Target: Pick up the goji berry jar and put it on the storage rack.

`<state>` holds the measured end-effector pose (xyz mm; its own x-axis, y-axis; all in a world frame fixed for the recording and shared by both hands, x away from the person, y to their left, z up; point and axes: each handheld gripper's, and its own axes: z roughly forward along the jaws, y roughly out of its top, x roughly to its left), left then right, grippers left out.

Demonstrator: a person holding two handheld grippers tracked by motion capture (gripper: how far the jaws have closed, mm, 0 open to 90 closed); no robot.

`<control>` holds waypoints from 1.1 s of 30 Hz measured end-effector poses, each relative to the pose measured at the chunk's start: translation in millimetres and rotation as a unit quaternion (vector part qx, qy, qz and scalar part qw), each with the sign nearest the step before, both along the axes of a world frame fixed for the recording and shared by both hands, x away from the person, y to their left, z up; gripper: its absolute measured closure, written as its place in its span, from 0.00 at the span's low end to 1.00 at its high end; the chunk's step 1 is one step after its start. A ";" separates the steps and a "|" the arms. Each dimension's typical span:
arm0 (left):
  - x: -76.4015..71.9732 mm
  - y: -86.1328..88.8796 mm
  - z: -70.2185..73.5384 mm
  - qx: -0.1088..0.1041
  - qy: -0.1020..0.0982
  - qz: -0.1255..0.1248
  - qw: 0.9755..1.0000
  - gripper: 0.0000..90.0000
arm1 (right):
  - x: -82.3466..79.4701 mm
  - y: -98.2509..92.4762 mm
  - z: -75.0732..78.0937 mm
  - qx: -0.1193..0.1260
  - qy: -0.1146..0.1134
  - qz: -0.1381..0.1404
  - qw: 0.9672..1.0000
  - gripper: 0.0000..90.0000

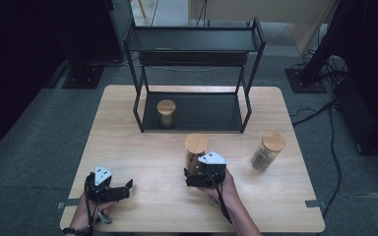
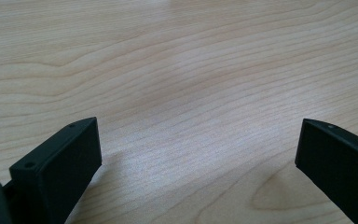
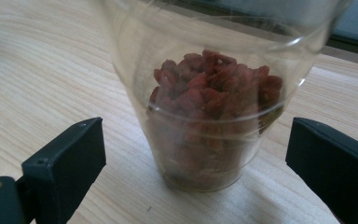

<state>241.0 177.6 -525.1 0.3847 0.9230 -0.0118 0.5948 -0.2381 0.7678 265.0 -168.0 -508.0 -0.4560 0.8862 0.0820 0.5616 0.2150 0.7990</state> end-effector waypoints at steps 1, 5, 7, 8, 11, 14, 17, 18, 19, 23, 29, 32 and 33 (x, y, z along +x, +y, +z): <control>0.0 0.0 0.0 0.000 0.000 0.000 1.000 0.01 | 0.6 0.2 0.5 0.000 0.001 -0.001 1.000 0.05; -0.1 -0.5 0.1 0.003 0.000 0.000 1.000 0.01 | 2.9 0.5 3.9 -0.003 0.002 -0.009 1.000 0.08; -0.2 -0.7 0.1 0.004 0.000 -0.001 1.000 0.01 | 3.9 0.2 6.1 -0.003 0.003 -0.012 1.000 0.09; -0.1 -0.7 0.1 0.004 0.001 -0.001 1.000 0.01 | 4.2 0.2 7.1 -0.002 0.003 -0.013 1.000 0.09; 0.0 -0.3 0.1 0.003 0.001 -0.001 1.000 0.01 | 4.8 -0.4 11.6 -0.001 0.001 -0.011 1.000 0.10; 0.3 -0.4 0.1 0.004 0.002 -0.001 1.000 0.01 | 4.9 -0.2 15.3 0.001 -0.001 -0.009 1.000 0.11; 0.4 -0.4 0.1 0.003 0.002 -0.001 1.000 0.01 | 4.9 0.7 18.9 0.001 -0.003 -0.005 1.000 0.11; 0.4 -0.4 0.1 0.003 0.002 -0.001 1.000 0.01 | 5.1 1.0 20.1 0.001 -0.003 -0.005 1.000 0.11; 0.5 -0.4 0.1 0.003 0.002 -0.001 1.000 0.01 | 5.3 1.2 20.9 0.001 -0.003 -0.005 1.000 0.11; 0.8 -0.1 0.1 0.001 0.002 -0.001 1.000 0.01 | 7.1 3.3 23.8 -0.003 0.001 -0.006 1.000 0.12; 1.1 0.2 0.0 -0.003 0.002 -0.001 1.000 0.01 | 10.4 5.5 25.3 -0.007 0.000 -0.016 1.000 0.20; 1.2 0.4 0.0 -0.005 0.002 -0.001 1.000 0.01 | 11.9 6.7 25.6 -0.006 0.002 -0.017 1.000 0.21; 1.3 0.5 0.0 -0.005 0.002 -0.001 1.000 0.01 | 12.7 7.1 26.0 -0.003 0.003 -0.016 1.000 0.22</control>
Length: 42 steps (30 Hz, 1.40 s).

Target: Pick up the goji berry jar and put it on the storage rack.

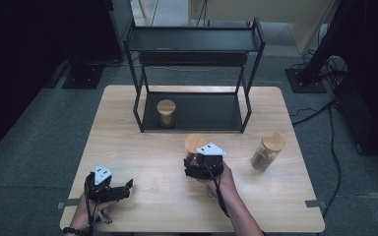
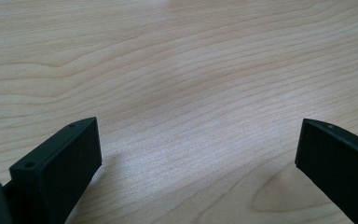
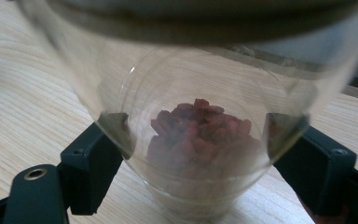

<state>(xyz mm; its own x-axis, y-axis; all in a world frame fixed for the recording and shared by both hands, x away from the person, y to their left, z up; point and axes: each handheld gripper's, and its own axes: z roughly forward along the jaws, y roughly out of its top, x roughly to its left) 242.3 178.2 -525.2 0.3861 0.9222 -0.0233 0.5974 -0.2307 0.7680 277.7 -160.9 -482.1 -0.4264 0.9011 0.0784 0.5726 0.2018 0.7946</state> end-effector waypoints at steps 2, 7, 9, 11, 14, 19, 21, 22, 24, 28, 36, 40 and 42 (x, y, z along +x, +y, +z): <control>0.0 0.2 0.0 -0.001 0.000 0.000 1.000 0.01 | 1.0 0.7 0.8 0.002 0.000 -0.002 1.000 0.24; 0.0 0.3 0.1 -0.001 0.000 -0.001 1.000 0.01 | 2.8 1.3 2.2 0.001 -0.001 -0.001 1.000 0.25; 0.1 0.2 0.0 -0.001 0.000 -0.001 1.000 0.01 | 2.9 1.2 2.6 -0.001 0.000 0.000 1.000 0.26; 0.0 0.2 0.1 -0.001 0.000 0.000 1.000 0.01 | 3.2 1.4 3.4 -0.005 0.000 0.004 1.000 0.26; 0.0 0.2 0.1 -0.001 0.000 0.000 1.000 0.01 | 3.8 1.5 4.0 -0.006 0.000 0.005 1.000 0.26; -0.1 0.1 0.1 0.000 0.000 0.000 1.000 0.01 | 4.1 1.4 4.9 -0.007 -0.002 0.003 1.000 0.26; 0.0 0.1 0.1 0.000 0.000 0.001 1.000 0.01 | 4.5 0.6 5.5 -0.005 -0.001 0.002 1.000 0.27; 0.0 0.1 0.0 0.000 0.000 0.001 1.000 0.01 | 4.9 0.1 6.1 -0.005 -0.002 0.002 1.000 0.27; 0.0 -0.1 0.0 0.001 0.000 0.001 1.000 0.01 | 5.9 -1.1 7.6 -0.005 -0.004 0.000 1.000 0.27; 0.0 -0.1 0.1 0.001 0.000 0.002 1.000 0.01 | 8.0 -3.3 8.3 -0.002 -0.002 0.002 1.000 0.27; 0.0 -0.1 0.0 0.001 0.000 0.002 1.000 0.01 | 12.9 -5.5 8.9 -0.001 -0.001 0.002 1.000 0.27; 0.1 0.1 0.0 0.001 0.000 0.001 1.000 0.01 | 15.7 -6.7 9.4 -0.001 0.000 -0.001 1.000 0.27; 0.1 0.1 0.0 0.000 0.000 0.002 1.000 0.01 | 17.3 -7.0 9.7 -0.001 0.000 0.000 1.000 0.27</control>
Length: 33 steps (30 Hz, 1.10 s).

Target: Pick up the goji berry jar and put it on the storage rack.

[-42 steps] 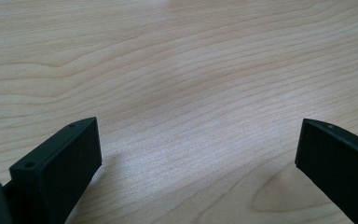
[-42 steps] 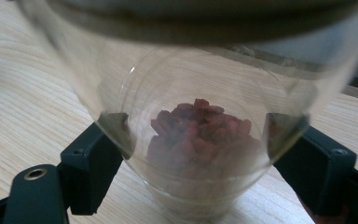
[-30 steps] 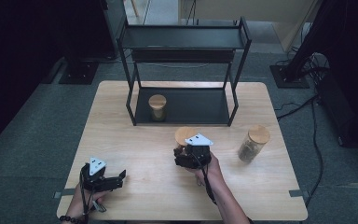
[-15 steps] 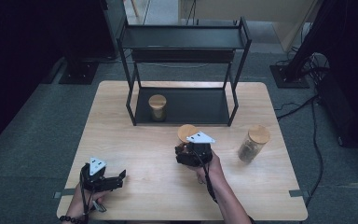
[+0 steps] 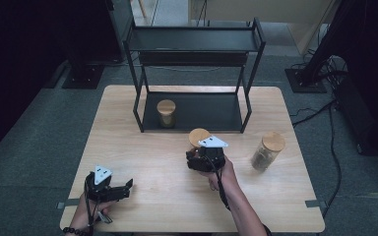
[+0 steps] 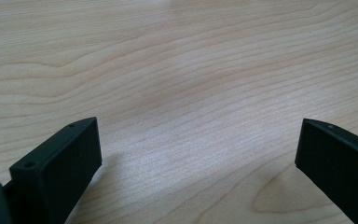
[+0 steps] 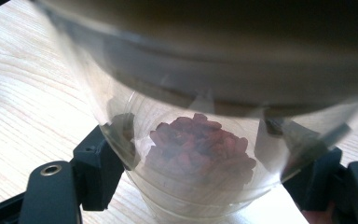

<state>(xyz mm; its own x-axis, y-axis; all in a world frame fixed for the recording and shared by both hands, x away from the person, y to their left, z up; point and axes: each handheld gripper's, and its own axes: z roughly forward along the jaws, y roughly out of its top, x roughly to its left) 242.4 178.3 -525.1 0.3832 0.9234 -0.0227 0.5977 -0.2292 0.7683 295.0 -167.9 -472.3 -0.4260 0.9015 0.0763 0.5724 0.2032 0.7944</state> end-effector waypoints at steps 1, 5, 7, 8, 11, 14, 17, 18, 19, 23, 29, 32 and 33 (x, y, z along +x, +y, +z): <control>0.0 0.1 0.0 0.000 0.000 0.000 1.000 0.01 | 0.9 0.0 0.2 0.000 0.001 -0.001 1.000 0.27; 0.1 -0.1 0.0 0.002 0.001 0.000 1.000 0.01 | 5.0 -0.1 2.0 -0.005 -0.001 -0.001 1.000 0.27; 0.1 -0.1 0.0 0.001 0.000 -0.002 1.000 0.01 | 7.4 -0.5 3.3 -0.007 -0.002 -0.003 1.000 0.27; 0.2 0.0 0.0 0.000 0.001 -0.001 1.000 0.01 | 8.7 -0.8 4.0 -0.009 -0.002 -0.004 1.000 0.27; 0.4 0.2 0.0 -0.001 0.001 -0.001 1.000 0.01 | 12.8 -2.1 6.0 -0.011 -0.002 -0.006 1.000 0.27; 0.4 0.3 0.0 -0.002 0.000 -0.001 1.000 0.01 | 17.2 -3.0 8.1 -0.012 -0.004 -0.009 1.000 0.27; 0.4 0.5 0.0 -0.002 0.000 -0.001 1.000 0.01 | 21.1 -2.8 10.1 -0.012 -0.004 -0.010 1.000 0.27; 0.4 0.5 0.0 -0.002 0.000 -0.001 1.000 0.01 | 22.5 -2.4 10.5 -0.012 -0.005 -0.010 1.000 0.27; 0.4 0.4 0.0 -0.002 0.000 -0.001 1.000 0.01 | 23.7 -2.2 11.1 -0.012 -0.005 -0.009 1.000 0.27; 0.3 0.7 0.0 -0.004 0.000 -0.001 1.000 0.01 | 29.3 -1.3 11.7 -0.012 -0.004 -0.011 1.000 0.27; 0.5 1.2 0.1 -0.007 0.000 -0.001 1.000 0.01 | 36.1 -1.2 10.8 -0.006 0.000 -0.011 1.000 0.27; 0.4 1.2 0.1 -0.007 0.000 -0.001 1.000 0.01 | 38.7 -1.4 10.0 -0.005 0.001 -0.013 1.000 0.27; 0.4 1.2 0.1 -0.007 0.000 -0.001 1.000 0.01 | 39.7 -1.5 9.6 -0.005 0.000 -0.013 1.000 0.27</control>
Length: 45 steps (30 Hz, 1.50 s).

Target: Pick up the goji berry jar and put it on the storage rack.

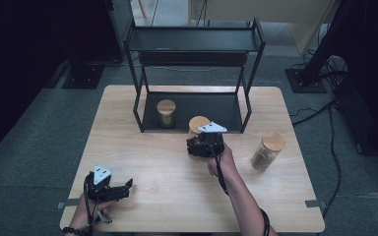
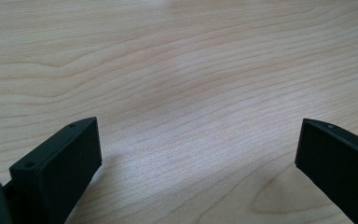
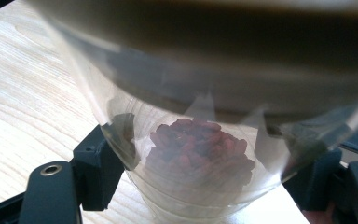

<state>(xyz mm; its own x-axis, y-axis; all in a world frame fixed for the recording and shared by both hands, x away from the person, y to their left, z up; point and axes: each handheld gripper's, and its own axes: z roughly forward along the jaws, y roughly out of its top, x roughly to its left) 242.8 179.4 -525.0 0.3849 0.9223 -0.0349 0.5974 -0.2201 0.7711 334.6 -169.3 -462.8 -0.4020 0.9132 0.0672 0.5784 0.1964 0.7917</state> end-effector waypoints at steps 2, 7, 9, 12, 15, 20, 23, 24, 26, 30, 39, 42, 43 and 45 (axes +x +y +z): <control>0.0 0.0 0.0 0.001 0.000 -0.001 1.000 0.01 | 2.0 -0.5 -0.7 -0.001 0.001 -0.001 1.000 0.27; 0.0 -0.1 -0.1 0.000 0.000 0.000 1.000 0.01 | 6.5 -0.3 -0.8 -0.004 0.001 -0.003 1.000 0.27; 0.1 -0.2 -0.1 0.000 0.000 0.001 1.000 0.01 | 8.3 -0.5 -0.7 -0.004 0.001 -0.004 1.000 0.27; 0.2 0.0 -0.1 0.000 0.001 0.002 1.000 0.01 | 11.0 -0.6 -0.4 -0.006 0.000 -0.005 1.000 0.27; 0.2 -0.1 -0.1 0.001 0.000 0.002 1.000 0.01 | 13.4 -0.7 0.2 -0.006 0.000 -0.006 1.000 0.27; 0.3 -0.3 -0.2 0.002 0.001 0.002 1.000 0.01 | 17.9 -1.0 2.7 -0.006 -0.001 -0.010 1.000 0.27; 0.4 -0.3 -0.1 0.003 0.002 0.003 1.000 0.01 | 20.4 -0.7 5.0 -0.006 -0.002 -0.010 1.000 0.27; 0.4 -0.3 -0.1 0.003 0.002 0.003 1.000 0.01 | 21.4 -0.4 5.9 -0.006 -0.003 -0.010 1.000 0.27; 0.4 -0.3 -0.1 0.003 0.002 0.004 1.000 0.01 | 23.0 0.2 7.5 -0.006 -0.003 -0.010 1.000 0.27; 0.4 -0.3 -0.1 0.004 0.002 0.004 1.000 0.01 | 27.2 2.7 10.3 -0.009 -0.005 -0.010 1.000 0.27; 0.2 0.1 0.1 0.002 0.001 0.004 1.000 0.01 | 36.9 6.1 16.2 -0.012 -0.005 -0.010 1.000 0.27; 0.2 0.0 0.1 0.002 0.001 0.004 1.000 0.01 | 40.4 6.8 17.3 -0.013 -0.006 -0.011 1.000 0.27; 0.2 0.0 0.1 0.002 0.001 0.004 1.000 0.01 | 41.5 7.0 17.6 -0.013 -0.005 -0.011 1.000 0.27; 0.2 0.1 0.1 0.002 0.001 0.004 1.000 0.01 | 42.6 7.2 17.7 -0.014 -0.005 -0.012 1.000 0.27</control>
